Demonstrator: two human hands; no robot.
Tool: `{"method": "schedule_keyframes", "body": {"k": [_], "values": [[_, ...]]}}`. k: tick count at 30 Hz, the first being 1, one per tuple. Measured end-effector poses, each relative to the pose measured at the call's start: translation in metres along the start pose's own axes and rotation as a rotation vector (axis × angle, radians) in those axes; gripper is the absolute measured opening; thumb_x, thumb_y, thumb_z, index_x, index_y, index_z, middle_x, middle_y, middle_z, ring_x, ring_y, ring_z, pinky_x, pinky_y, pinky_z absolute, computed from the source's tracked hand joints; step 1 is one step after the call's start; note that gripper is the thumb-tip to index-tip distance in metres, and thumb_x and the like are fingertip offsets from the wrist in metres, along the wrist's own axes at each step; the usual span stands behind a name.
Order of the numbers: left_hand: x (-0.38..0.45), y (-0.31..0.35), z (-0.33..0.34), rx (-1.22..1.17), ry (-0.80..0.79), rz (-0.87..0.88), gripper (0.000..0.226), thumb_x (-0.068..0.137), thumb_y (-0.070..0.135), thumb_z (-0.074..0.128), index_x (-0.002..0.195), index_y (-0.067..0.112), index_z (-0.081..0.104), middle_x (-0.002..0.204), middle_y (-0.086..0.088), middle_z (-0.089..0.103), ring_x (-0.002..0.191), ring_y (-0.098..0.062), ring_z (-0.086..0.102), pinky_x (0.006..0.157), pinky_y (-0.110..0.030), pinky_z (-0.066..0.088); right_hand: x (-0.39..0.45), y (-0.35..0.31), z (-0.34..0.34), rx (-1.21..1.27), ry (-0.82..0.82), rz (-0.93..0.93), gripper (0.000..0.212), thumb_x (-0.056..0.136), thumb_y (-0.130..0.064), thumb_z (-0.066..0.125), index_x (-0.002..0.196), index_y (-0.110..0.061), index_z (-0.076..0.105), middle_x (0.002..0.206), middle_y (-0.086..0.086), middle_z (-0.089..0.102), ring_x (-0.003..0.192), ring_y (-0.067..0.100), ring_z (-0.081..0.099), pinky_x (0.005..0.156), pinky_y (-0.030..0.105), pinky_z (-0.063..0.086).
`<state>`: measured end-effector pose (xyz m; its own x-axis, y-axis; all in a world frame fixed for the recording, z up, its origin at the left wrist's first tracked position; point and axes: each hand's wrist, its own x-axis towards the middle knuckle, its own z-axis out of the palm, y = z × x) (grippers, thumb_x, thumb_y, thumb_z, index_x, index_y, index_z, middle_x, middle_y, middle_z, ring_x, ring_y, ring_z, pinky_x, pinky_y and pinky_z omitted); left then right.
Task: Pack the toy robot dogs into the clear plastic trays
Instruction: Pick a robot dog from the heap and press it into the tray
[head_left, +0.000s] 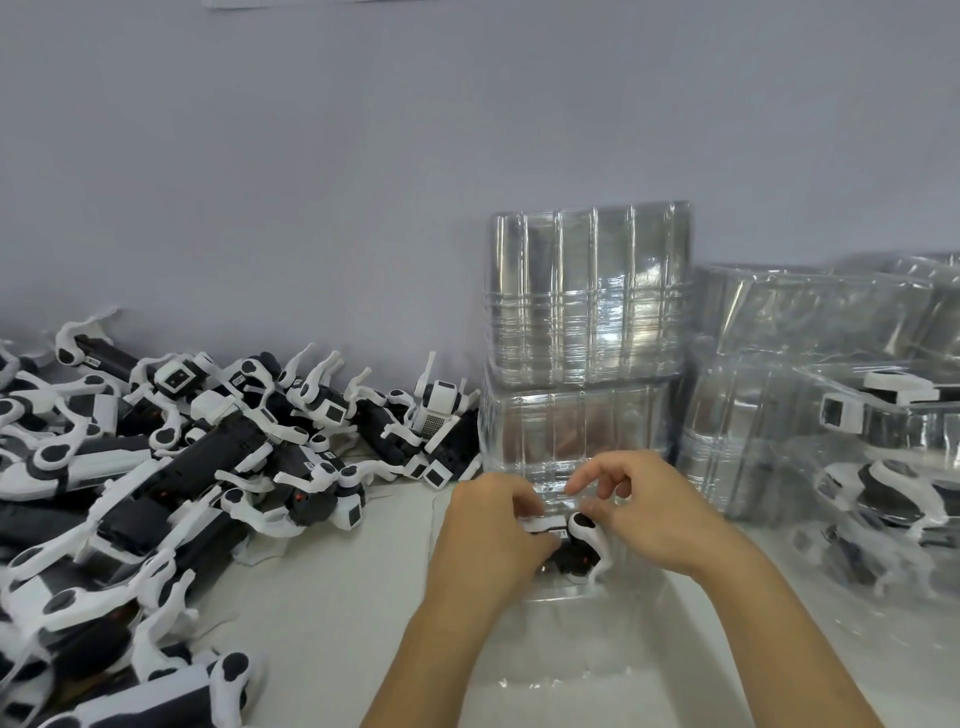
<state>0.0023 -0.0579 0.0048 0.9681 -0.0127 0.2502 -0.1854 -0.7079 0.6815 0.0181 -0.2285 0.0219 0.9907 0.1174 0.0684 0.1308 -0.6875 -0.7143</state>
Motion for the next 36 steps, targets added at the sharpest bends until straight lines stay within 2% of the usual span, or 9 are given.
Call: {"method": "schedule_keyframes", "body": {"k": [5,7,9,11,18,26,29,33,36], "values": [[0.008,-0.015,-0.026,-0.169,0.207,-0.041,0.021,0.078,0.022,0.08,0.071,0.036,0.067,0.077,0.019,0.068,0.082,0.005,0.058,0.065,-0.004,0.039,-0.001,-0.001,-0.001,0.036,0.003,0.008,0.015,0.092,-0.019,0.071,0.089,-0.033,0.073,0.089,-0.004,0.056,0.078,0.005,0.052,0.059,0.011,0.04],[0.008,-0.027,-0.038,-0.087,0.048,-0.129,0.02,0.079,0.037,0.08,0.091,0.04,0.065,0.096,0.021,0.062,0.094,-0.001,0.054,0.072,-0.014,0.038,-0.001,-0.001,-0.001,0.035,0.001,0.007,0.015,0.092,-0.018,0.071,0.09,-0.033,0.073,0.088,-0.004,0.056,0.078,0.005,0.052,0.059,0.011,0.041],[0.005,-0.039,-0.045,-0.092,-0.237,-0.211,0.046,0.077,0.047,0.081,0.114,0.045,0.054,0.11,0.021,0.049,0.099,0.002,0.051,0.071,-0.018,0.038,-0.001,-0.001,-0.001,0.037,0.0,0.002,0.015,0.092,-0.018,0.071,0.09,-0.033,0.073,0.088,-0.004,0.055,0.078,0.005,0.052,0.061,0.013,0.04],[0.004,-0.046,-0.05,-0.16,-0.347,-0.225,0.057,0.076,0.046,0.084,0.12,0.049,0.048,0.118,0.017,0.046,0.1,0.004,0.051,0.071,-0.015,0.04,-0.001,0.0,-0.001,0.041,0.0,0.001,0.016,0.092,-0.017,0.072,0.09,-0.033,0.072,0.089,-0.003,0.055,0.078,0.006,0.051,0.063,0.013,0.039],[0.006,-0.054,-0.041,-0.23,-0.18,-0.201,0.044,0.077,0.041,0.084,0.112,0.046,0.057,0.113,0.011,0.054,0.092,-0.008,0.054,0.069,-0.02,0.04,0.001,0.0,0.001,0.003,0.026,-0.009,0.016,0.093,-0.015,0.069,0.09,-0.031,0.074,0.084,-0.004,0.056,0.073,0.006,0.051,0.059,0.009,0.041],[0.008,-0.055,-0.038,-0.283,-0.274,-0.226,0.042,0.089,0.037,0.071,0.123,0.05,0.052,0.13,0.015,0.049,0.114,-0.004,0.052,0.072,-0.012,0.038,-0.001,-0.014,-0.007,-0.078,-0.017,-0.077,0.013,0.093,-0.034,0.069,0.081,-0.034,0.075,0.057,-0.018,0.06,0.053,-0.005,0.054,0.051,0.01,0.04],[0.007,-0.048,-0.032,-0.299,-0.235,-0.226,0.039,0.086,0.051,0.07,0.121,0.05,0.053,0.129,0.015,0.046,0.105,0.003,0.049,0.07,-0.011,0.035,-0.008,-0.03,-0.005,-0.131,-0.19,-0.046,0.033,0.097,-0.052,0.056,0.083,-0.032,0.078,0.046,-0.026,0.057,0.056,-0.007,0.061,0.059,0.013,0.044],[0.006,-0.047,-0.022,-0.318,-0.182,-0.196,0.04,0.083,0.044,0.076,0.116,0.048,0.054,0.127,0.011,0.045,0.1,0.005,0.047,0.067,-0.013,0.038,-0.01,-0.046,0.012,-0.181,-0.222,-0.03,0.056,0.102,-0.057,0.038,0.084,-0.024,0.08,0.048,-0.012,0.062,0.05,0.003,0.06,0.064,0.023,0.051],[0.007,-0.049,-0.021,-0.375,-0.165,-0.206,0.037,0.083,0.036,0.076,0.113,0.046,0.057,0.124,0.01,0.047,0.1,0.008,0.046,0.067,-0.015,0.039,-0.011,-0.051,0.026,-0.275,-0.266,-0.012,0.069,0.105,-0.055,0.022,0.091,-0.017,0.078,0.084,0.0,0.074,0.08,0.015,0.067,0.086,0.035,0.054]]}}
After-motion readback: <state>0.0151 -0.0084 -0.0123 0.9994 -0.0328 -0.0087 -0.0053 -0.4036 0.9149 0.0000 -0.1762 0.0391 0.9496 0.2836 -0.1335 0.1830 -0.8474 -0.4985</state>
